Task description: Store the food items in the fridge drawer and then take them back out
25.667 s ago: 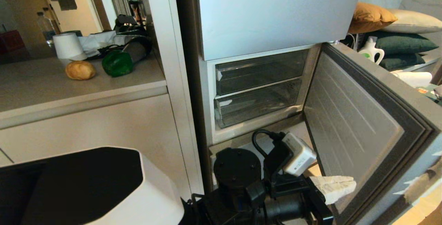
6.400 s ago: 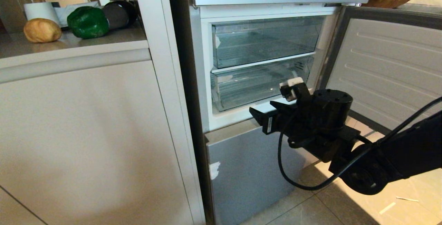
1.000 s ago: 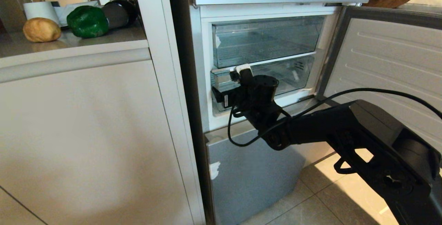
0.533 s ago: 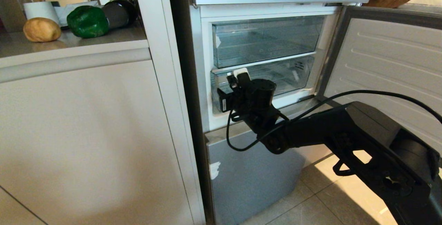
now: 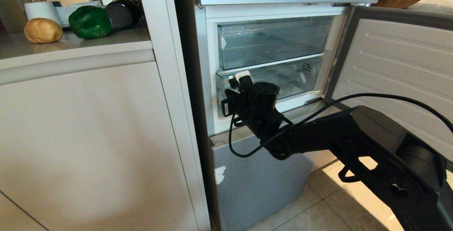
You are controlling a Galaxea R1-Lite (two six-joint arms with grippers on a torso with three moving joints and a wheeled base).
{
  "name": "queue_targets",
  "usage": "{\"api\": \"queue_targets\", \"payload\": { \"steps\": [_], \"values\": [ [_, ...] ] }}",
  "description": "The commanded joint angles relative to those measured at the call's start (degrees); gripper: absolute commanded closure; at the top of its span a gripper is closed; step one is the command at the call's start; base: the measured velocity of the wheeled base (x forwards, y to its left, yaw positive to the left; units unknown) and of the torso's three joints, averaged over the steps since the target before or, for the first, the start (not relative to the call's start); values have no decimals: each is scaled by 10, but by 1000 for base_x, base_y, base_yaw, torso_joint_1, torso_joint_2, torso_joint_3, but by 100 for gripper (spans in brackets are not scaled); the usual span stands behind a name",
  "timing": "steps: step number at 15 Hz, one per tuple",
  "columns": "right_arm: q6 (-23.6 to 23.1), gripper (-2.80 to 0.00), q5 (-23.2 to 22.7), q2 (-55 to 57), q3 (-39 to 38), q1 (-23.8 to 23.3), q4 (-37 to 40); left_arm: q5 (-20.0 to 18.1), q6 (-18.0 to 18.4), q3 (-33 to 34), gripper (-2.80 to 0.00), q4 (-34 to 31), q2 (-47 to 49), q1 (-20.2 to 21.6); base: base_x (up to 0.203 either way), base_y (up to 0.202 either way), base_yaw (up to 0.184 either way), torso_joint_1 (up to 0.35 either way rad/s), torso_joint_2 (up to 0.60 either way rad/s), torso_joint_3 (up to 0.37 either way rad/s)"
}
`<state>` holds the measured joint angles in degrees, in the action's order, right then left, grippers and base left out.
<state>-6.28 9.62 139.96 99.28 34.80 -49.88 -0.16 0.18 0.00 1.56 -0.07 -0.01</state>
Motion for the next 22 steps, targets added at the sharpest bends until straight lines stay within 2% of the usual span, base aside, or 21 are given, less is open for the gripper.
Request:
{"api": "queue_targets", "payload": {
  "steps": [1,8,9,22],
  "values": [
    [-1,0,1,-3,-5,0,-4,0,0,6,0,0,0,0,0,0,0,0,0,0],
    [-3,0,21,-6,-4,4,-5,0,0,6,0,0,0,0,0,0,0,0,0,0],
    [-3,-280,21,-6,-4,4,-5,0,0,6,0,0,0,0,0,0,0,0,0,0],
    [2,-280,3,-1,6,4,-13,0,0,6,0,0,0,0,0,0,0,0,0,0]
  ]
}}
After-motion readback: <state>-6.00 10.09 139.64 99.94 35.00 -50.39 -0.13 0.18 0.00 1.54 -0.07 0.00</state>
